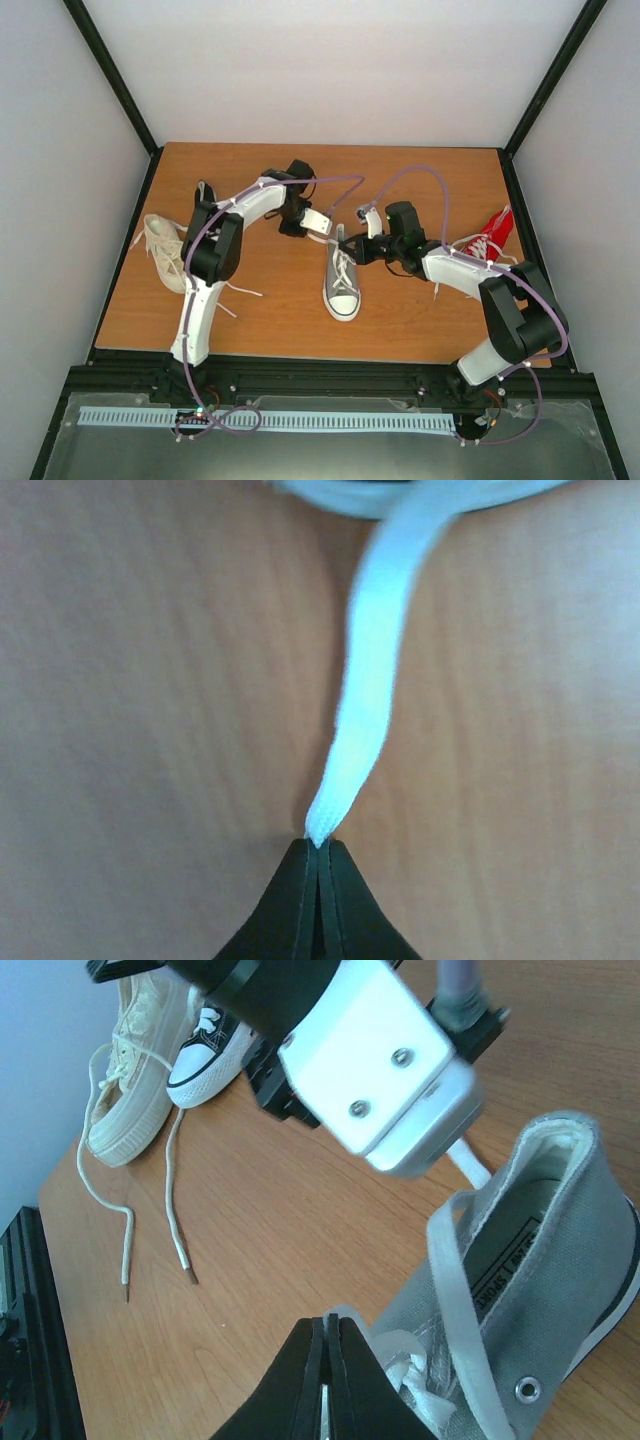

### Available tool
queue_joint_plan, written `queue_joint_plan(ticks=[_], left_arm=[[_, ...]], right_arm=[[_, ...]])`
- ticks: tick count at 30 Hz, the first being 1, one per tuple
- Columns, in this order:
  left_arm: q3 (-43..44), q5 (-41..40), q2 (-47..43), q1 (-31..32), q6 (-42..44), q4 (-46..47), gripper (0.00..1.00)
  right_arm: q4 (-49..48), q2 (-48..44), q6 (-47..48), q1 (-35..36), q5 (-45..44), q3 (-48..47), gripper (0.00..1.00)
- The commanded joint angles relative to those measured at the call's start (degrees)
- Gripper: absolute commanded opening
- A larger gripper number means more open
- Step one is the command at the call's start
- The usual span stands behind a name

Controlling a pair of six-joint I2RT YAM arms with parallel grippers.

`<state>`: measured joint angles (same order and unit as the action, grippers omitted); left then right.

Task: Tie the shoes

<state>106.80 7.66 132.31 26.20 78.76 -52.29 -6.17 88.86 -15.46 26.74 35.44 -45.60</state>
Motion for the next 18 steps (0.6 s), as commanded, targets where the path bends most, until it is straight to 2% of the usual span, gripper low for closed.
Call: queue_joint_plan(ticks=[1, 5, 7, 11, 14, 18], left_arm=[[-2.8, 6.0, -4.8, -0.6, -6.1, -3.4, 0.01], [-10.1, 16.8, -16.5, -1.1, -9.1, -3.4, 0.01], [-15.7, 18.1, -23.3, 0.1, -8.3, -3.3, 0.01], [-22.7, 18.8, -30.3, 3.6, -8.2, -7.4, 0.01], [-24.5, 21.4, -34.0, 6.3, -10.8, -9.5, 0.01], [-21.4, 30.1, -36.9, 8.8, -16.4, -12.7, 0.01]], right_arm=[[-0.8, -1.2, 0.4, 0.3, -0.9, -1.0, 0.03], [-0.7, -2.1, 0.0, 0.3, -2.5, -0.9, 0.03], [-0.7, -2.6, -0.3, 0.3, -3.3, -0.8, 0.03], [-1.6, -3.8, -1.4, 0.2, -4.6, -0.5, 0.03], [-1.8, -4.2, -1.7, 0.2, -5.8, -0.2, 0.03], [-1.9, -4.2, -2.4, 0.2, -7.2, 0.2, 0.03]])
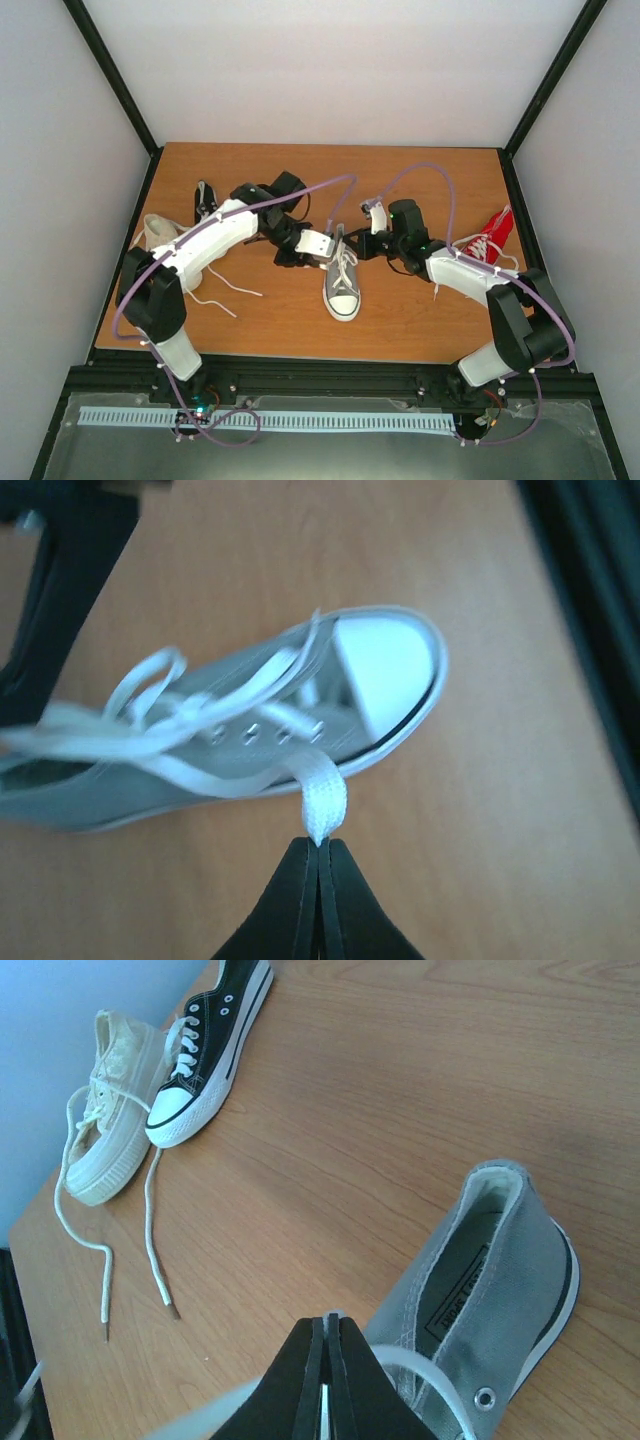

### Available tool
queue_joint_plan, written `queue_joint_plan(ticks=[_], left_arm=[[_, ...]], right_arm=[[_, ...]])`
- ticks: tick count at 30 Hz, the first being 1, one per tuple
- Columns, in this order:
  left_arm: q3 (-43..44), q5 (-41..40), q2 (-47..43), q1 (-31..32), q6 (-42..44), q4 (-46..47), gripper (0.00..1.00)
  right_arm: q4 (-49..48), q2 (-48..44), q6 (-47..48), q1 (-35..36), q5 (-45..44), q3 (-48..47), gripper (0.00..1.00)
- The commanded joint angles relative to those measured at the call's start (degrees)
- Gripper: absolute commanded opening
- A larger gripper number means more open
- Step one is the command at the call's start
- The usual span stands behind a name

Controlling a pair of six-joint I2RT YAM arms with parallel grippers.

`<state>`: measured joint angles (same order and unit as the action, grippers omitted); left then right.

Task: Tie the shoes

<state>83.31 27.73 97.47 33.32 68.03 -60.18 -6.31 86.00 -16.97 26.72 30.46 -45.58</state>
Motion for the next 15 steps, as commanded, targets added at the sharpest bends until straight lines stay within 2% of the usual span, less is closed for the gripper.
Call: queue_joint_plan(ticks=[1, 7, 15], left_arm=[[3.5, 11.7, -2.1, 2.5, -7.1, -5.9, 0.01], [7.1, 14.3, -1.8, 7.4, -18.3, -1.4, 0.01], [6.2, 13.9, 0.9, 11.7, -28.2, 7.9, 0.01]], right_arm=[[-2.0, -1.3, -1.0, 0.3, -2.3, 0.3, 0.03], [-2.2, -1.1, -1.4, 0.3, -2.4, 0.1, 0.03], [-2.1, -1.1, -1.5, 0.3, -2.4, 0.8, 0.03]])
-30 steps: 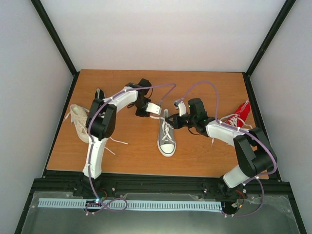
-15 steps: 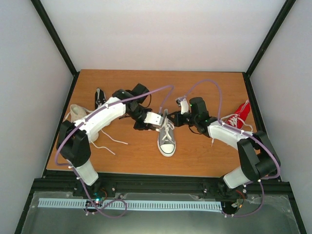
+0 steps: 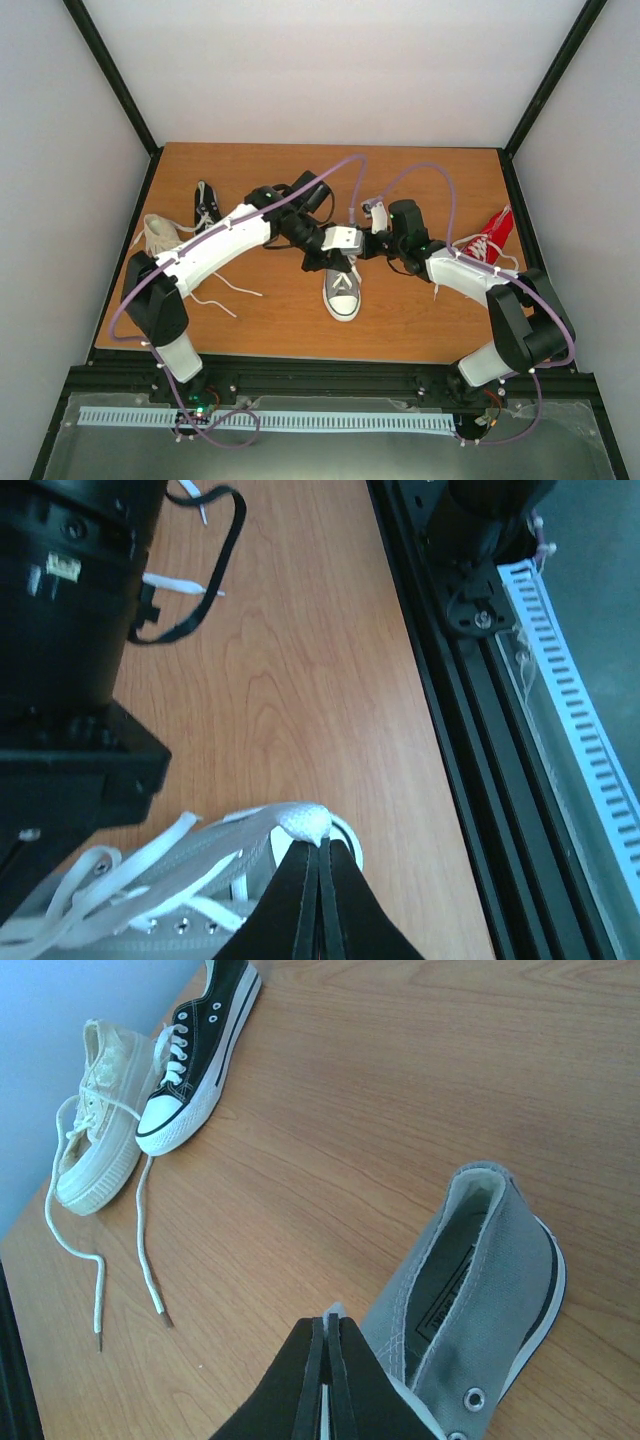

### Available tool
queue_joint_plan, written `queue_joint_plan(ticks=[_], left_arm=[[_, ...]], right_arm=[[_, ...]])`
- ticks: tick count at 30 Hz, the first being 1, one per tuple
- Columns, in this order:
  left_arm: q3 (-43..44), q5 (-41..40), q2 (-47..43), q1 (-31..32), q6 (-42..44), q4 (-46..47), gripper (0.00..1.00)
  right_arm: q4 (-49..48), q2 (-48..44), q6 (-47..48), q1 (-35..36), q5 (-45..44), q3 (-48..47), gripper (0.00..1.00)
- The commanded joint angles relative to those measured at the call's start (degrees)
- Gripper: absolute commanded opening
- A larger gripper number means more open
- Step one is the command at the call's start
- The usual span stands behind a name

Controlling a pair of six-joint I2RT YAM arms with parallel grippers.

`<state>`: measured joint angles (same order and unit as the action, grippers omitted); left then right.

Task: Tie the shoes

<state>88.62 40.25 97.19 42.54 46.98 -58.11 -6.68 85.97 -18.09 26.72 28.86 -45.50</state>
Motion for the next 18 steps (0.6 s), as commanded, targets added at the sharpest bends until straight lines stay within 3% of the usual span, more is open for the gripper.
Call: queue_joint_plan(ticks=[1, 5, 11, 15, 18], left_arm=[[1.0, 1.4, 1.7, 3.0, -7.4, 5.9, 0.01], [3.1, -0.2, 2.2, 3.4, -6.1, 4.0, 0.01], [4.5, -15.0, 0.3, -0.8, -8.5, 5.0, 0.01], [4.2, -15.1, -1.5, -5.6, -14.3, 7.1, 0.01], [2.0, -8.7, -2.2, -5.2, -17.0, 9.5, 0.01]], right_arm=[[-1.7, -1.1, -0.3, 0.3, -0.8, 0.7, 0.03], [-1.3, -1.5, 0.0, 0.3, -0.9, 0.6, 0.03], [-0.2, -2.3, 0.4, 0.3, -0.9, 0.7, 0.03], [0.0, -2.8, -0.5, 0.3, -0.6, 0.8, 0.03], [-0.3, -2.7, -0.7, 0.4, -0.4, 1.1, 0.03]])
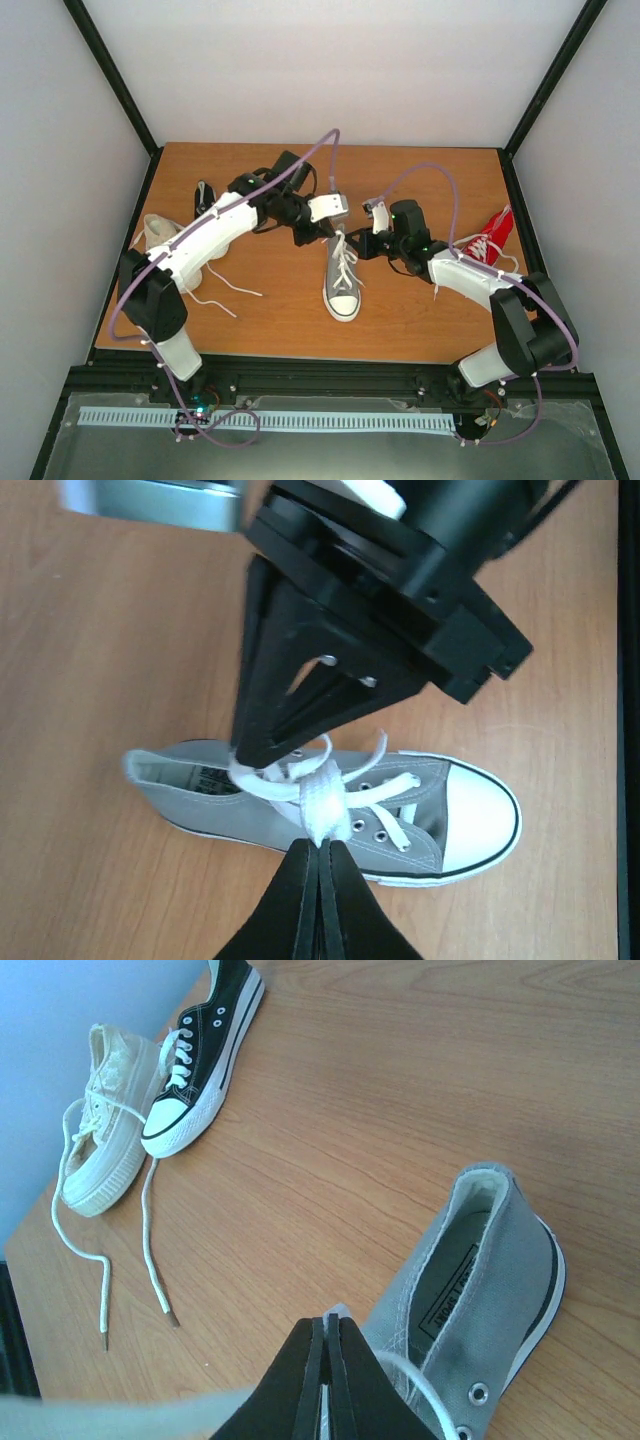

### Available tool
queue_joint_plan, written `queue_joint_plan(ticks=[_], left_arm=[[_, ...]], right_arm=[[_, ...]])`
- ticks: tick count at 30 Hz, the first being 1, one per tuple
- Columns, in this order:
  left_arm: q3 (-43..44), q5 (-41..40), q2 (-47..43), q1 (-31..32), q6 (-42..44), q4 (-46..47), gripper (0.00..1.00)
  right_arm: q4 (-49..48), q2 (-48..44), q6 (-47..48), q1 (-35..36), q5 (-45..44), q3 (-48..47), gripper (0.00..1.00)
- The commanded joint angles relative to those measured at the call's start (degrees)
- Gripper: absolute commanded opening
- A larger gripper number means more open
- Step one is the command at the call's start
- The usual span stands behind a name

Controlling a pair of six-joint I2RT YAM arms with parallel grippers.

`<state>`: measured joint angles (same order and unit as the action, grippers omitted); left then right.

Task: Tie the shoes

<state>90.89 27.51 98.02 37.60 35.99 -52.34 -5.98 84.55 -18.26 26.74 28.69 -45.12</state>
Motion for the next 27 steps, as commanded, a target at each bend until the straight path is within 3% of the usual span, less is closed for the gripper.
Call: queue_joint_plan(ticks=[1, 7, 18, 27], left_arm=[[-1.0, 5.8, -2.7, 0.3, -6.7, 4.5, 0.01], [-1.7, 6.0, 2.8, 6.2, -9.2, 7.9, 0.01], [-3.9, 4.3, 8.1, 10.2, -12.4, 17.3, 0.03], [-11.4, 6.8, 3.5, 10.5, -11.5, 21.6, 0.03]], right_arm=[[-1.1, -1.1, -0.6, 0.3, -0.2, 0.7, 0.03], [-2.0, -0.9, -1.2, 0.3, 0.3, 1.3, 0.03], [-2.1, -0.4, -0.2, 0.3, 0.3, 1.5, 0.03], [1.1, 0.4, 0.4, -1.4, 2.3, -0.7, 0.03]])
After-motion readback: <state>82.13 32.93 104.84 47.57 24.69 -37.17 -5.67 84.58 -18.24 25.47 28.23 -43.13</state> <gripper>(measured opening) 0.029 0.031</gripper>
